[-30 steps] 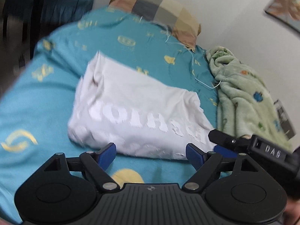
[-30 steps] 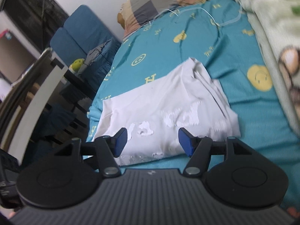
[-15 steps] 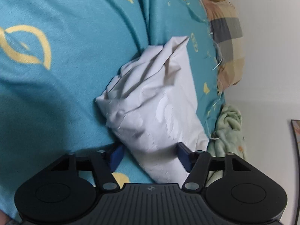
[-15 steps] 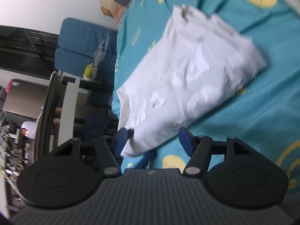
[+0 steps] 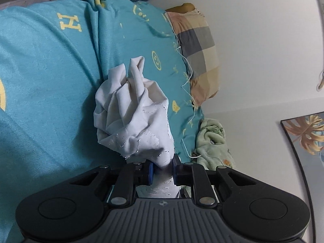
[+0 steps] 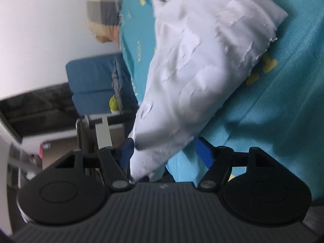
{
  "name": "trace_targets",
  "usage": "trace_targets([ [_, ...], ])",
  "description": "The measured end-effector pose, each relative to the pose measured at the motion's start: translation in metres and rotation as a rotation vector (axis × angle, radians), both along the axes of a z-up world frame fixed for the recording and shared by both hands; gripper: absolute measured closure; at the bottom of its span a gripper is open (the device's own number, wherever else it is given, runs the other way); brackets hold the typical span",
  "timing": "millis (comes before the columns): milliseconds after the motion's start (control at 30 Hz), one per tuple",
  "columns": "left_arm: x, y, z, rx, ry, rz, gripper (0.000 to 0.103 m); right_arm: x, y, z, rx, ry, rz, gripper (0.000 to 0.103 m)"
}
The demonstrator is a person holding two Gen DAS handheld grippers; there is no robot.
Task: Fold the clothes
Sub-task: 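Grasp the folded shirt bundle with the left gripper while the right gripper grasps it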
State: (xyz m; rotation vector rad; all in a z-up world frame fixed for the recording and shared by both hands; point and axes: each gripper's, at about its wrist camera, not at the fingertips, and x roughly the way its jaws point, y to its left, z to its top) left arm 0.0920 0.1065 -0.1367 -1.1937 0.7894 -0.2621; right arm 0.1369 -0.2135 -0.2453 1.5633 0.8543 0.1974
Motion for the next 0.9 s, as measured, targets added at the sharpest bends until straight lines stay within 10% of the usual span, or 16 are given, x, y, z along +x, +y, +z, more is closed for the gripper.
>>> trace_targets([
  [400, 0.003, 0.016, -0.02, -0.042, 0.074, 0.035, 0.082, -0.014, -0.039, -0.003, -0.147, 0.05, -0.256, 0.044],
  [500, 0.006, 0.017, -0.028, -0.052, 0.119, 0.041, 0.053, -0.012, -0.036, 0.001, -0.201, 0.035, -0.22, 0.074],
  [633, 0.015, 0.008, -0.035, -0.021, 0.168, -0.004, 0.037, -0.009, -0.033, 0.006, -0.267, 0.024, -0.165, 0.08],
  [733, 0.019, 0.006, -0.038, -0.026, 0.169, 0.004, 0.037, -0.015, -0.036, 0.009, -0.286, -0.001, -0.145, 0.082],
  [900, 0.015, 0.015, -0.044, -0.066, 0.158, 0.05, 0.075, -0.019, -0.035, 0.021, -0.29, -0.05, -0.134, 0.084],
])
